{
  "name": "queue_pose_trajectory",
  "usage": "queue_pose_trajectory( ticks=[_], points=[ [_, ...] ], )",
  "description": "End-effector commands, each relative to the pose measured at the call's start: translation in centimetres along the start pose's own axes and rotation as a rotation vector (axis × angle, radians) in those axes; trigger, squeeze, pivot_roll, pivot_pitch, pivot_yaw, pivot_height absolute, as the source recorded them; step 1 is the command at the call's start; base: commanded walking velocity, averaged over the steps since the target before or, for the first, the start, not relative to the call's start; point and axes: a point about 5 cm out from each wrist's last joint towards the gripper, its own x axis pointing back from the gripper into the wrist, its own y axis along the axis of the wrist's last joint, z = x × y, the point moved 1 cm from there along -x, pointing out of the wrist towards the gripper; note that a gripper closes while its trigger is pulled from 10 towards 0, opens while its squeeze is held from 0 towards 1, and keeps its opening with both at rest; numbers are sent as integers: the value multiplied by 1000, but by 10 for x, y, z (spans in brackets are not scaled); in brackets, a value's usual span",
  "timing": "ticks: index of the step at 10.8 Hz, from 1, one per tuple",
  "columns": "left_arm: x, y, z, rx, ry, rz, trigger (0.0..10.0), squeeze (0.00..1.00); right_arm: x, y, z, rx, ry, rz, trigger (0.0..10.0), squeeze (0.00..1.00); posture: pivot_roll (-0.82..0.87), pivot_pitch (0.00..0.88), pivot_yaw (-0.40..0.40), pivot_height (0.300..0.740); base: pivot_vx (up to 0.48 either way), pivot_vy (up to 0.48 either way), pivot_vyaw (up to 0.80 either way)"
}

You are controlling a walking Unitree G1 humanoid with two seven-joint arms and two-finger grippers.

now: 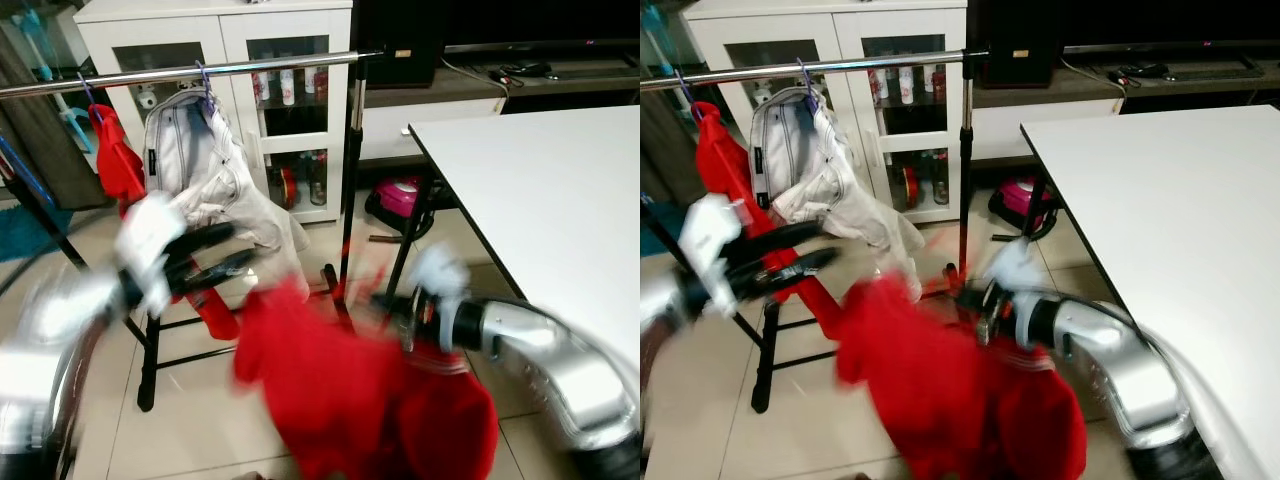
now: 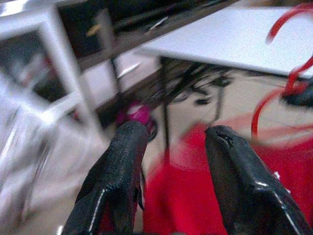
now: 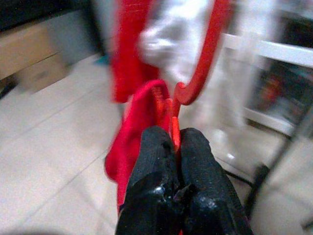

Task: Hang hanger

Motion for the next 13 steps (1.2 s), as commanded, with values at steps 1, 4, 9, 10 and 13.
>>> queue_pose_trajectory(
  ticks=[1,4,9,10,13],
  points=[
    [6,2,4,-18,111,12,10000,0,5,5,-14,-41,-157,-48,1059,0,-100,0,30,740,0,0,0],
    [22,-23,-23,66,452,13,10000,0,6,-7,-16,-167,-479,-104,10000,0,-61,0,22,740,84,0,0],
    [8,-12,-25,22,520,-8,10000,0,-13,30,-18,-91,-508,-256,10000,0,-37,0,35,740,326,0,320],
    [7,-11,-22,10,519,-2,10000,0,-15,32,-17,-103,-494,-274,10000,0,-37,0,38,740,364,0,0],
    [6,-11,-21,-1,509,11,10000,0,-18,35,-10,-111,-437,-291,10000,0,-40,0,44,740,364,0,0]
  ],
)
